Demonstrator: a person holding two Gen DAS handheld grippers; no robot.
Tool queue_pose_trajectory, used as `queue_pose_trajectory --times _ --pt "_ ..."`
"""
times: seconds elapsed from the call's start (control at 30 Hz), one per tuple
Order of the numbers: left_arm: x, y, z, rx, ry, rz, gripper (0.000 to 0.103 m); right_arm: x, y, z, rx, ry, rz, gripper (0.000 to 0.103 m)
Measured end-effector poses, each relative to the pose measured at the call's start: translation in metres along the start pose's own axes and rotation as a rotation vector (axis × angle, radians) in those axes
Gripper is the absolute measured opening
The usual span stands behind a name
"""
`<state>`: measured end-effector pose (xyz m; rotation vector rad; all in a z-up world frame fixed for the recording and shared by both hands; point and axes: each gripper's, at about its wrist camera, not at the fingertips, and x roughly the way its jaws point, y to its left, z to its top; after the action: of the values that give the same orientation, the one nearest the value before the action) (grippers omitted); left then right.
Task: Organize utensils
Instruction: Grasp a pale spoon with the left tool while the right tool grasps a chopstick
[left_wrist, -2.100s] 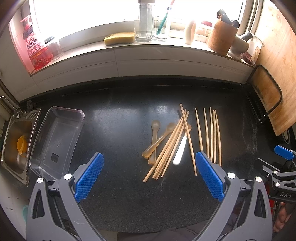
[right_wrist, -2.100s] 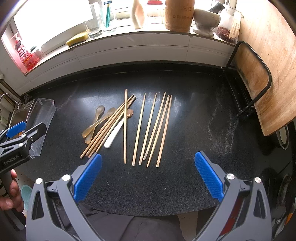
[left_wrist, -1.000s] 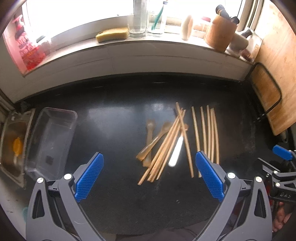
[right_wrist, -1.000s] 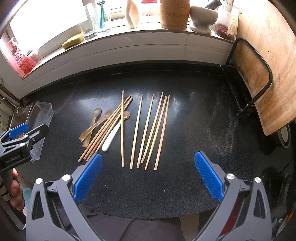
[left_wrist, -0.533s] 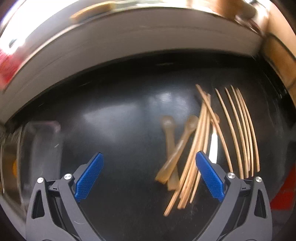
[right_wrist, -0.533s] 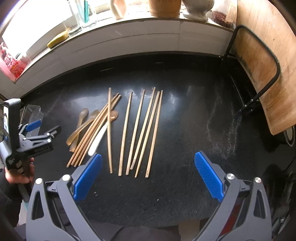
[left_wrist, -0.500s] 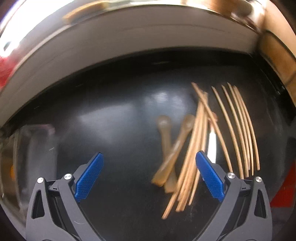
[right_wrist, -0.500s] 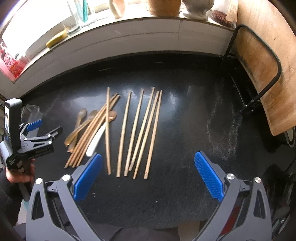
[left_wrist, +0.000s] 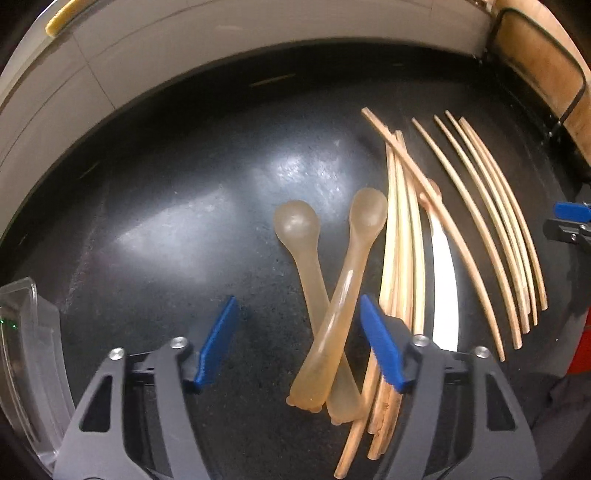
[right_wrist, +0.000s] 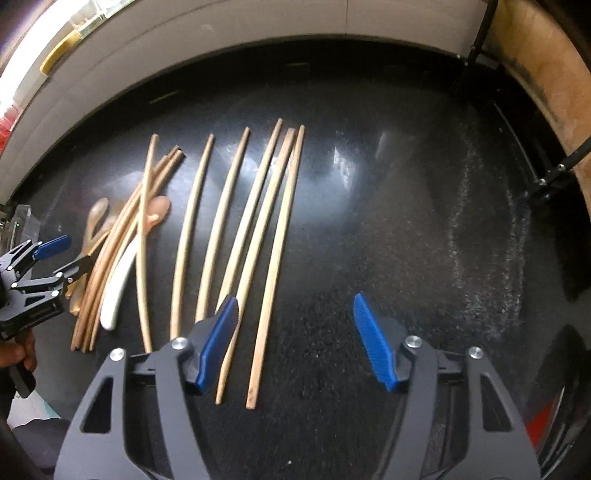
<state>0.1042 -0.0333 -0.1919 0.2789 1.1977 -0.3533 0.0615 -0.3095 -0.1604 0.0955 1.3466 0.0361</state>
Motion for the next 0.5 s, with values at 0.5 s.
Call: queue_pose_trajectory --times 0.5 --pt "0.000 -0.017 -0.008 -0.020 -0.045 -0.042 0.022 0.034 0.012 0.021 -0.046 -0.013 -0.059 0.027"
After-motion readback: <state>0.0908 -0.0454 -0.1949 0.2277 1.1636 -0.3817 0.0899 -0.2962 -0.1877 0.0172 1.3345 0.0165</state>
